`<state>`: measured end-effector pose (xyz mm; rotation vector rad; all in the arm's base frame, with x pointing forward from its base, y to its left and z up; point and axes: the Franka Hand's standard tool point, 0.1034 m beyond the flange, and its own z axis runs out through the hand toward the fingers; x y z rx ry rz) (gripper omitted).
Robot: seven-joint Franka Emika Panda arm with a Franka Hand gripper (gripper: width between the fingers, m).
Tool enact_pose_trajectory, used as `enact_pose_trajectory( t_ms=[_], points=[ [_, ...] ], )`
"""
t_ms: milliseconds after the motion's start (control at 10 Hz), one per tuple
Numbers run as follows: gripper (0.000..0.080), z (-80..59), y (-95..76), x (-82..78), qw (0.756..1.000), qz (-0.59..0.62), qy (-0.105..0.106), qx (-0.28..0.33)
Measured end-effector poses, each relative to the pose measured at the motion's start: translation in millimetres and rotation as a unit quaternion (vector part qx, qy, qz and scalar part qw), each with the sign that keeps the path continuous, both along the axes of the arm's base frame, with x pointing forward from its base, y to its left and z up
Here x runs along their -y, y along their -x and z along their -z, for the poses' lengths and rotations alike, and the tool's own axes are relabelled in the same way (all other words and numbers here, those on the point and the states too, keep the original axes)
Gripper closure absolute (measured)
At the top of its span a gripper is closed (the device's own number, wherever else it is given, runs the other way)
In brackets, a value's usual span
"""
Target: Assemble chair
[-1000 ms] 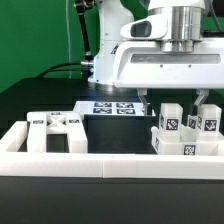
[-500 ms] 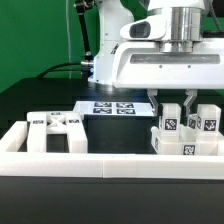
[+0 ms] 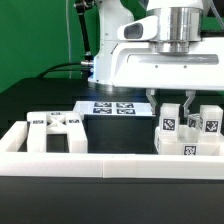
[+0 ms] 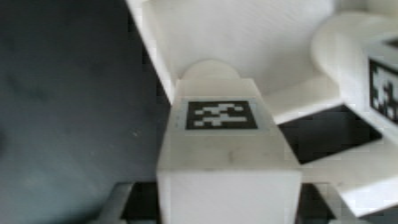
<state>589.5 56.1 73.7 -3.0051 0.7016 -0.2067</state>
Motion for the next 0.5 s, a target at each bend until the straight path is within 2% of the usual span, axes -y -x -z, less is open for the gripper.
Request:
enact_pose_trajectory(
  t_ms=[300, 400, 500],
  points=[
    [0.0509, 0.7, 1.4, 3.2, 0.982, 0.185, -0.030, 0.008],
    [0.0509, 0.7, 1.4, 3.1, 0.976, 0.213, -0.033, 0.008],
    [0.0509, 0.5, 1.4, 3.9, 0.958, 0.284, -0.044, 0.007]
  ],
)
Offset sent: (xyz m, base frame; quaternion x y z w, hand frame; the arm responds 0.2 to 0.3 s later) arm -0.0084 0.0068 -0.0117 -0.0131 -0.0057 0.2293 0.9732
